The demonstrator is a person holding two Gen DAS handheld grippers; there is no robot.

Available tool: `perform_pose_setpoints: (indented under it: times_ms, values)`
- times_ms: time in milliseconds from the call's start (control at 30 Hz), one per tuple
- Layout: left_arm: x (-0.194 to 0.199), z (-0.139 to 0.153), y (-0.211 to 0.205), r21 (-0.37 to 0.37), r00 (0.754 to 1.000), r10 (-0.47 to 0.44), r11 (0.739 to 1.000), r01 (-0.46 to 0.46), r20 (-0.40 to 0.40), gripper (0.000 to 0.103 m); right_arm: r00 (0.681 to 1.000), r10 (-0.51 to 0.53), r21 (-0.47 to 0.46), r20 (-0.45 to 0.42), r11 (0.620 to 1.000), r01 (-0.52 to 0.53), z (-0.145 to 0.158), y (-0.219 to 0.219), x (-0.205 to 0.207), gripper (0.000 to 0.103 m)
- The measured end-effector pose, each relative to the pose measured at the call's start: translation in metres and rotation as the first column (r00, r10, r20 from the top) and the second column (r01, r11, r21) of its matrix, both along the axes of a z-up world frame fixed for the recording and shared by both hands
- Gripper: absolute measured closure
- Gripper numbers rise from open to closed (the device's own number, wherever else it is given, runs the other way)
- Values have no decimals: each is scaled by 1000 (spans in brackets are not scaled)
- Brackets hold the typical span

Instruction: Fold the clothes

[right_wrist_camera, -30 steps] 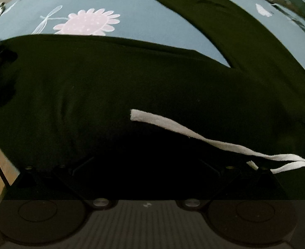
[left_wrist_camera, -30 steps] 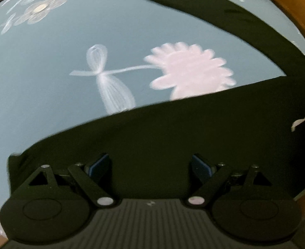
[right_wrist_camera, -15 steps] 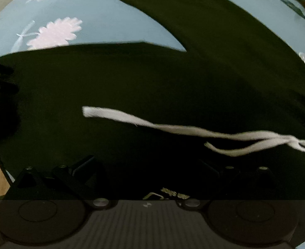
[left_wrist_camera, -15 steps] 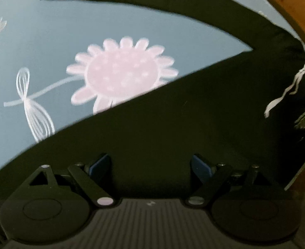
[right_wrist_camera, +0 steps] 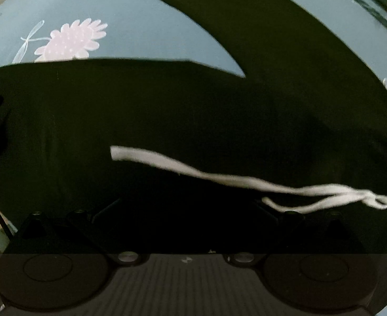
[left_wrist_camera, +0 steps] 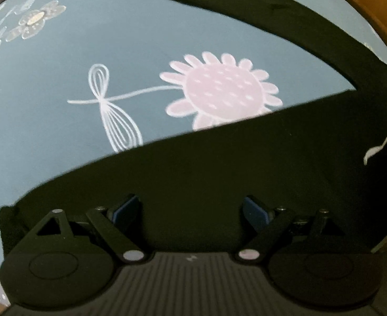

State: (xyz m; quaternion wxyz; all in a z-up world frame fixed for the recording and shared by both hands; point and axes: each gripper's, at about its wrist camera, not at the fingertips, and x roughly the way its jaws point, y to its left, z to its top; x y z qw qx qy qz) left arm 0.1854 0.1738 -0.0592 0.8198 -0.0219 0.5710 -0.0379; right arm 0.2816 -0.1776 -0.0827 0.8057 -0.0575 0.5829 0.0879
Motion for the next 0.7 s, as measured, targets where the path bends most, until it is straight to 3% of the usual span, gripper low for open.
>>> perform_pose_setpoints:
  times_ms: [300, 467, 700]
  values:
    - [-4, 11, 46, -6, 998, 62, 998, -62, 28, 16, 999, 6, 31, 37, 999, -7, 14, 55, 28, 0]
    - [28, 29, 76, -11, 995, 30, 1000, -29, 96, 16, 996, -10, 2, 89, 1000, 10, 26, 86, 47, 0]
    - [123, 45, 92, -23, 979, -55, 998, 61, 197, 16, 982, -83, 51, 167, 996, 76, 37, 127, 62, 0]
